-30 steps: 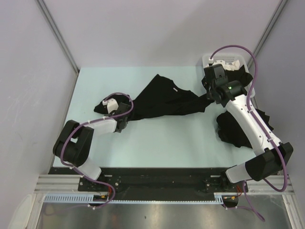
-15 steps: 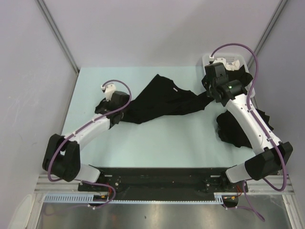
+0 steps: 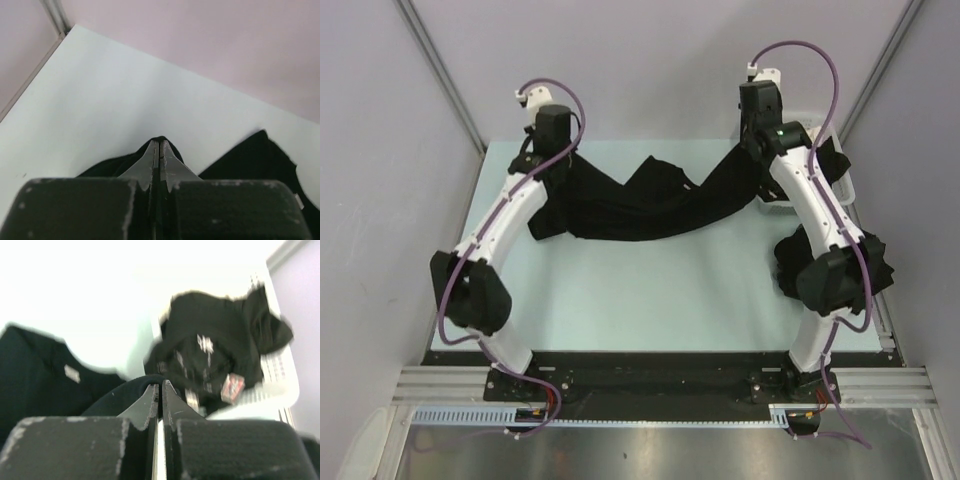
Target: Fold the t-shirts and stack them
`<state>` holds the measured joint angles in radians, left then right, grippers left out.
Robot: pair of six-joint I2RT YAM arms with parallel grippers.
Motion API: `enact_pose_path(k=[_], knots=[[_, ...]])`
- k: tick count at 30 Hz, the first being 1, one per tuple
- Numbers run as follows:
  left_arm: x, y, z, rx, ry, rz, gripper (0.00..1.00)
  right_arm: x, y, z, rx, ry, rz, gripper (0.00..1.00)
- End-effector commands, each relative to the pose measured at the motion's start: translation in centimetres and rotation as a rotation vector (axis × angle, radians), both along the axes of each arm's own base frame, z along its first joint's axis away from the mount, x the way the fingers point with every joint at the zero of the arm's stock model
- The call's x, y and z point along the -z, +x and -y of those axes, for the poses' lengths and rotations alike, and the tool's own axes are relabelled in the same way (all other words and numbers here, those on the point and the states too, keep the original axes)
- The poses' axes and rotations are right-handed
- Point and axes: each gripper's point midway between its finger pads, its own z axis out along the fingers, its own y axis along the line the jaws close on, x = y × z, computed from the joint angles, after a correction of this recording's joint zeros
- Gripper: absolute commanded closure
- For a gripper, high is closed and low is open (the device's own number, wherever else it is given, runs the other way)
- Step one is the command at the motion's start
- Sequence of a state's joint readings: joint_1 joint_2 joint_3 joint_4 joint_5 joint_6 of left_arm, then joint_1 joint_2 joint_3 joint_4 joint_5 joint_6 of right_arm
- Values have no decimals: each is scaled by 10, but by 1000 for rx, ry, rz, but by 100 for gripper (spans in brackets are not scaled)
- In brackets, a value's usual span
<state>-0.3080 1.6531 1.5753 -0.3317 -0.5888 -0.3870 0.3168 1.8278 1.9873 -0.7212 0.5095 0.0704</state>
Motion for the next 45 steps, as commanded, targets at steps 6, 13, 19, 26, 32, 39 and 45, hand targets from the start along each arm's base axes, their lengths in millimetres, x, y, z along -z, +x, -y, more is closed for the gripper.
enact_pose_path(k=[6,13,19,26,32,39,45], knots=[[-60,66,-26,-30,-100,119,100,-96,94,-10,-46,116,383,100],[-168,84,-30,-1,-169,393,100,-175,98,-35,-170,149,639,100],[-292,45,-35,29,-135,720,100,-264,68,-36,-233,162,907,100],[-388,-25,-67,-77,-8,998,100,-343,28,-8,-223,149,1162,100],[-366,-7,-90,-143,36,927,100,-315,60,7,-207,168,1129,100],[-285,29,-133,-255,96,671,100,-285,79,61,-104,142,1054,100],[-250,46,-149,-235,76,587,100,-272,75,99,-66,136,992,100]])
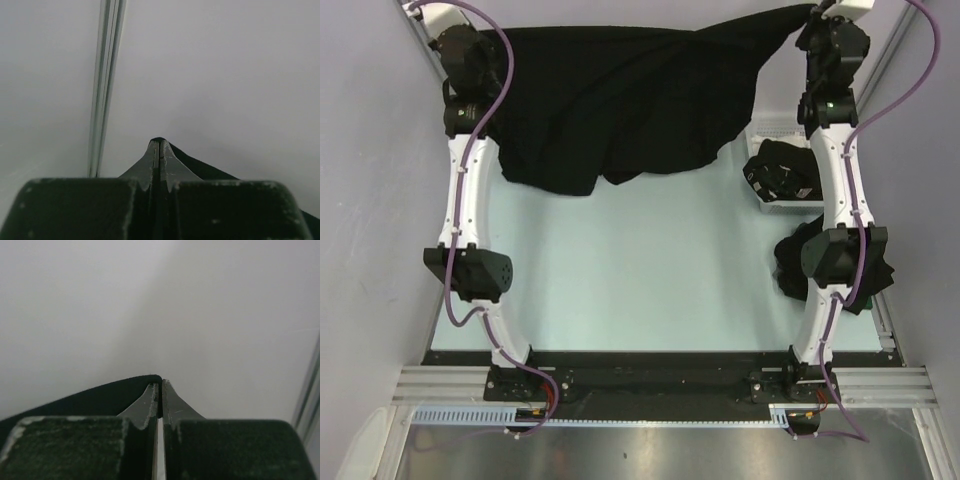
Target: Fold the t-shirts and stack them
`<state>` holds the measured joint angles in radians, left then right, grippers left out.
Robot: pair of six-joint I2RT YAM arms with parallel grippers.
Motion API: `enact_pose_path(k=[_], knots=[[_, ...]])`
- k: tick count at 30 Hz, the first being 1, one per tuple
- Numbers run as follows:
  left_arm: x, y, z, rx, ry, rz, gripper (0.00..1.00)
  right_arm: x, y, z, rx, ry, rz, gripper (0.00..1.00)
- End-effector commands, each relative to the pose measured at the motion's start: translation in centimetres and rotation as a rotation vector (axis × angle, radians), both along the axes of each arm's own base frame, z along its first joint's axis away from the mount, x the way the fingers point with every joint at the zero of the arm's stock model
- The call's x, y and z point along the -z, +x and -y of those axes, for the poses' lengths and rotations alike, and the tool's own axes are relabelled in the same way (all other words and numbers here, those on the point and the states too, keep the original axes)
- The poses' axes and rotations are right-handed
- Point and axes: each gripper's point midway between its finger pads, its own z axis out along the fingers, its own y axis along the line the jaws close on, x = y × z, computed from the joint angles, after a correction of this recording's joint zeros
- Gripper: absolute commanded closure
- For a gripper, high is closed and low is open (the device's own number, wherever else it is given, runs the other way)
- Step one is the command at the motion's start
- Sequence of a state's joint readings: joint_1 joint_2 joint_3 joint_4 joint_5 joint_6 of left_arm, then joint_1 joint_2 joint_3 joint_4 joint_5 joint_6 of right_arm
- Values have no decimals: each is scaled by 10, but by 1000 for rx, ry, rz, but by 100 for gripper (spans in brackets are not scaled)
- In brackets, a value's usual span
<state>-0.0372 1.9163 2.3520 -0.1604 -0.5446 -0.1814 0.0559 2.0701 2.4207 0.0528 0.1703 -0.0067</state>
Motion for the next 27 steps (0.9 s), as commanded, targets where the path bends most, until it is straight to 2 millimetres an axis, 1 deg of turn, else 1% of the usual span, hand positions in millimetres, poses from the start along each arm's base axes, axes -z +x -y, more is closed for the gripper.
enact_pose_path(k=[1,2,3,4,5,6,7,8,9,10,11,12,13,14,15,16,17,18,19,20,21,22,24,25,26,27], knots=[[5,-4,-16,-21,-7,-15,100,-32,-31,27,28,43,54,100],[12,0,-13,1,-8,-35,100,-28,-31,23,6,36,39,100],[25,4,-11,11,-9,-68,100,-18,-29,20,-2,37,4,100],[32,4,-9,22,-23,-86,100,-10,-27,16,-9,31,-20,100],[41,6,-7,35,-29,-104,100,-4,-26,9,-24,21,-38,100],[54,10,-6,41,-35,-131,100,14,-20,4,-29,15,-80,100],[58,12,-5,45,-35,-139,100,20,-19,1,-28,1,-94,100],[67,18,-5,46,-33,-155,100,28,-15,-3,-26,-4,-113,100],[68,22,-4,52,-23,-159,100,36,-11,-5,-25,-4,-129,100],[68,26,-3,57,-14,-153,100,51,-2,-7,-23,-5,-156,100],[80,37,-3,60,-8,-172,100,57,2,-8,-25,-5,-165,100],[71,42,-1,71,8,-152,100,61,6,-12,-30,-7,-167,100],[70,47,-1,74,17,-155,100,69,15,-16,-40,-8,-173,100],[94,68,0,76,25,-197,100,71,19,-20,-47,-9,-170,100],[61,66,2,82,54,-129,100,68,24,-26,-62,-11,-150,100],[55,70,5,87,69,-110,100,66,27,-29,-66,-12,-136,100],[52,76,7,91,83,-88,100,60,34,-32,-65,-31,-99,100],[48,80,11,107,91,-63,100,55,36,-35,-67,-26,-74,100],[35,79,11,109,77,3,100,52,39,-37,-66,-18,-57,100],[31,79,12,113,63,31,100,40,41,-39,-70,-14,-18,100],[22,76,15,128,44,70,100,32,41,-40,-68,-16,1,100],[11,73,19,145,43,110,100,22,38,-46,-79,-21,27,100],[-5,63,21,151,28,151,100,-9,22,-48,-80,-36,111,100],[-29,49,22,151,21,217,100,-20,15,-49,-77,-40,137,100],[-39,40,21,150,14,242,100,-30,8,-49,-75,-43,159,100],[-47,33,21,146,7,262,100,-49,-8,-46,-71,-46,194,100]])
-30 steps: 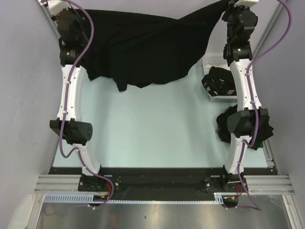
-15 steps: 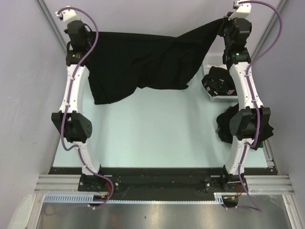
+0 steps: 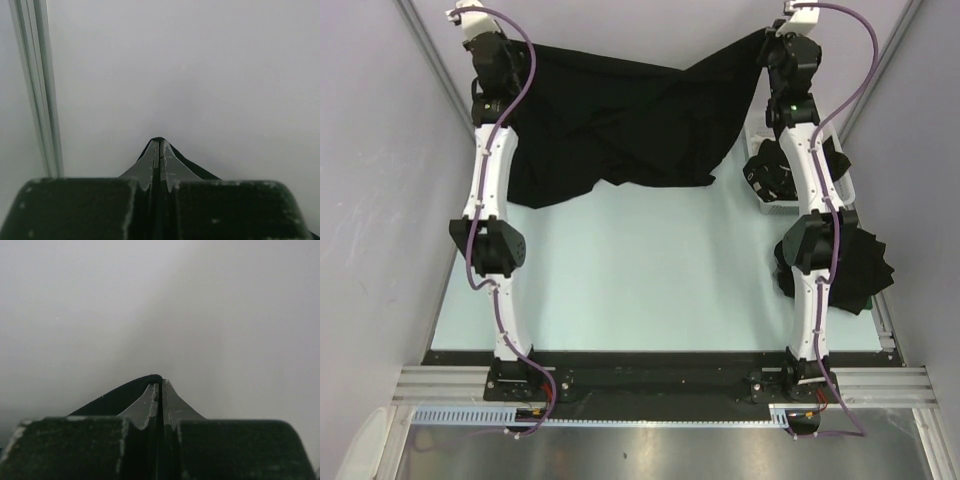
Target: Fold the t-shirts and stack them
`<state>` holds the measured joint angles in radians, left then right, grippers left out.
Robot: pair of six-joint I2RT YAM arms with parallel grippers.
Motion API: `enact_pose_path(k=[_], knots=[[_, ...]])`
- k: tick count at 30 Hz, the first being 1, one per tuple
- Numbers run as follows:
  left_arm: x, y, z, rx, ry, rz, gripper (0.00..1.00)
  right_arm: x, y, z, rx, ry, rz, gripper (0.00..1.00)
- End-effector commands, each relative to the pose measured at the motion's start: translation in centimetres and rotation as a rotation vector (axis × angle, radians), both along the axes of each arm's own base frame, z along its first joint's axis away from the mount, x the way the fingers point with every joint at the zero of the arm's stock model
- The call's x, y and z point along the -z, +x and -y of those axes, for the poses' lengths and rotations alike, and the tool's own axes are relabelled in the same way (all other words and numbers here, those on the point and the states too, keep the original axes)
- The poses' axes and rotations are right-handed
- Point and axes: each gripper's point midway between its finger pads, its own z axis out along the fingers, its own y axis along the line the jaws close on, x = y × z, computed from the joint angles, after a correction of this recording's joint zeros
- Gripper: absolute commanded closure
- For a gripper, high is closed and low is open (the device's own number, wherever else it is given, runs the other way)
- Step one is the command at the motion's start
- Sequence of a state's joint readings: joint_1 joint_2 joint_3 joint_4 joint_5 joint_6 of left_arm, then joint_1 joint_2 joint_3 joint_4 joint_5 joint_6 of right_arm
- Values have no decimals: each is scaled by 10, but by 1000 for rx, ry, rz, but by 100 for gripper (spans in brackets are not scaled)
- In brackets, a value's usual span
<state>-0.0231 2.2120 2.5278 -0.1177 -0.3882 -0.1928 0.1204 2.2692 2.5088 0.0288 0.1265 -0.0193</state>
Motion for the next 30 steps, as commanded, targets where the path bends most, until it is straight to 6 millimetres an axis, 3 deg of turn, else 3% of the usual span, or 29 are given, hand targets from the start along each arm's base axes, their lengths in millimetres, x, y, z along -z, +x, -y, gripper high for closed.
enact_pose_path(k=[1,4,8,10,11,12,13,16,17,19,20,21,22,23,24,25,26,27,29,30], knots=[[-147,-83,0,6,-46,379,100,-145,-76,9,31,-6,343,100],[-178,-111,-2,-13,-12,450,100,-180,-108,14,34,-23,411,100],[-211,-155,-9,-57,30,490,100,-207,-140,25,28,-25,439,100],[-201,-158,-13,-75,44,425,100,-217,-159,25,19,-29,437,100],[-215,-183,-14,-77,44,439,100,-212,-162,25,12,-25,401,100],[-187,-172,-14,-74,51,335,100,-210,-168,25,10,-16,378,100],[-180,-179,-14,-72,52,296,100,-204,-171,29,32,3,341,100],[-141,-209,-22,-103,-3,159,100,-147,-187,45,119,90,66,100],[-130,-217,-23,-109,-6,127,100,-99,-197,51,147,110,-130,100],[-94,-252,-28,-136,-24,24,100,-46,-216,58,181,231,-320,100],[-48,-256,-26,-129,-50,-68,100,9,-241,57,193,235,-499,100],[-24,-271,-24,-120,-50,-134,100,32,-253,55,193,282,-566,100],[-26,-311,-25,-121,-67,-111,100,52,-266,51,176,298,-622,100],[-5,-322,-23,-112,-104,-146,100,76,-283,49,177,307,-691,100],[48,-330,-22,-113,-95,-292,100,102,-306,49,184,318,-759,100],[54,-355,-21,-102,-95,-296,100,116,-319,47,187,343,-802,100],[70,-365,-17,-85,-112,-339,100,135,-341,49,208,339,-894,100],[100,-381,-16,-85,-111,-442,100,144,-355,50,216,333,-941,100],[116,-405,-17,-87,-107,-497,100,163,-382,55,246,305,-1060,100],[137,-417,-18,-90,-83,-583,100,167,-389,59,258,306,-1087,100]])
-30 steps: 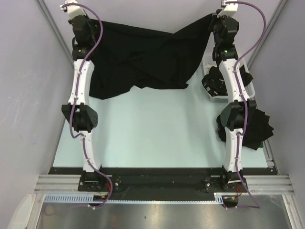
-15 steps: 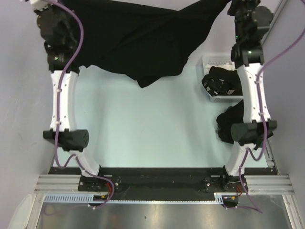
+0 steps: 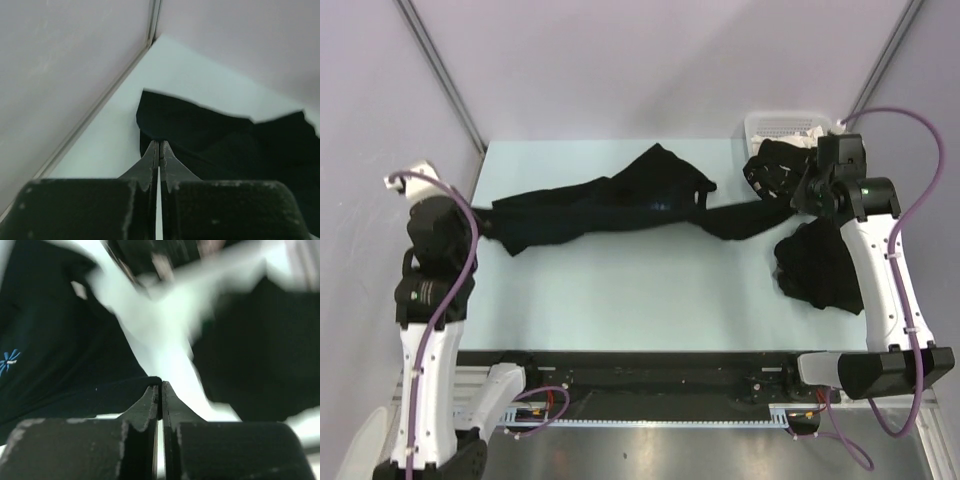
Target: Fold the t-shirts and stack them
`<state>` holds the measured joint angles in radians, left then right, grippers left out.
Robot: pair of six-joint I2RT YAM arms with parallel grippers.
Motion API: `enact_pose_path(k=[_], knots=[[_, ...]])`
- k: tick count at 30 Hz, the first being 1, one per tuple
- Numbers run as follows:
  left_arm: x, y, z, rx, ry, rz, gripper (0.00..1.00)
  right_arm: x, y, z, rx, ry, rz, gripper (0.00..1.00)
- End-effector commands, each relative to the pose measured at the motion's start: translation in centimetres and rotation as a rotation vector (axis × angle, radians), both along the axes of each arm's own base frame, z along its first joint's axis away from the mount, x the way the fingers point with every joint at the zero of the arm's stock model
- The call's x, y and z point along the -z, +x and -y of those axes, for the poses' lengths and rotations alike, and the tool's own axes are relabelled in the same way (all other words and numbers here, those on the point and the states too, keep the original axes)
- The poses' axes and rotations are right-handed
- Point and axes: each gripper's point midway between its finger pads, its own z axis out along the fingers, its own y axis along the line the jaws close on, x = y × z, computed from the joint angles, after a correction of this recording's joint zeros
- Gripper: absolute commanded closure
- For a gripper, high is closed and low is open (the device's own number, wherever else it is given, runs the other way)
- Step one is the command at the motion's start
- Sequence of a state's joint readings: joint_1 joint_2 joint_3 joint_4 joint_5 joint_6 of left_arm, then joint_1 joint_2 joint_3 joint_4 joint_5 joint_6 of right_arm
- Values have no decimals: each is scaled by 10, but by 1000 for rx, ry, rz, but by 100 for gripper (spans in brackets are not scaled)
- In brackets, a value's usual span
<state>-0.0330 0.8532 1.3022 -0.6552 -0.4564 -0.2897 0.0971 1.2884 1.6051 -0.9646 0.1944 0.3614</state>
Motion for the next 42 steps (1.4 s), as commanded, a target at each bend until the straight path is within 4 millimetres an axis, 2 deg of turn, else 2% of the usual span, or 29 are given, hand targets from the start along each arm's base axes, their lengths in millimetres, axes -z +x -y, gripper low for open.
enact_pose_path(k=[1,4,5,7,8,11,15,16,17,19,20,23,28,32,37,38,41,42], knots=[[65,-56,-6,-31,6,-249,100,34,-75,17,65,12,-256,100],[103,-92,-10,-44,20,-384,100,48,-90,15,53,10,-323,100],[115,-110,-9,-81,-43,-404,100,53,-95,15,62,29,-352,100],[126,-117,7,15,-72,-433,100,74,-109,8,34,71,-461,100],[142,-129,11,9,-109,-497,100,79,-113,5,30,88,-490,100],[161,-134,25,85,-143,-573,100,101,-126,-3,2,131,-571,100],[155,-127,33,107,-187,-534,99,118,-130,-10,-17,165,-622,100],[156,-125,35,112,-196,-541,92,123,-131,-12,-20,175,-642,83],[157,-124,37,120,-209,-555,73,132,-133,-15,-32,183,-684,77],[159,-120,43,140,-231,-584,61,139,-134,-17,-41,199,-722,67],[154,-118,43,141,-235,-569,58,143,-134,-17,-40,200,-737,66],[142,-112,40,119,-229,-535,54,142,-128,-15,-33,195,-712,58],[126,-91,29,66,-201,-448,54,140,-115,-17,-31,212,-663,52],[136,-64,28,34,-230,-423,56,129,-98,-22,-44,233,-586,52],[157,-31,35,38,-283,-374,59,99,-56,-49,-176,271,-348,51],[160,-28,36,38,-288,-369,59,88,-40,-60,-223,265,-261,51],[165,-19,39,63,-291,-331,61,67,-11,-78,-287,233,-109,51],[161,-17,37,56,-286,-291,64,64,-4,-82,-293,235,-84,51]])
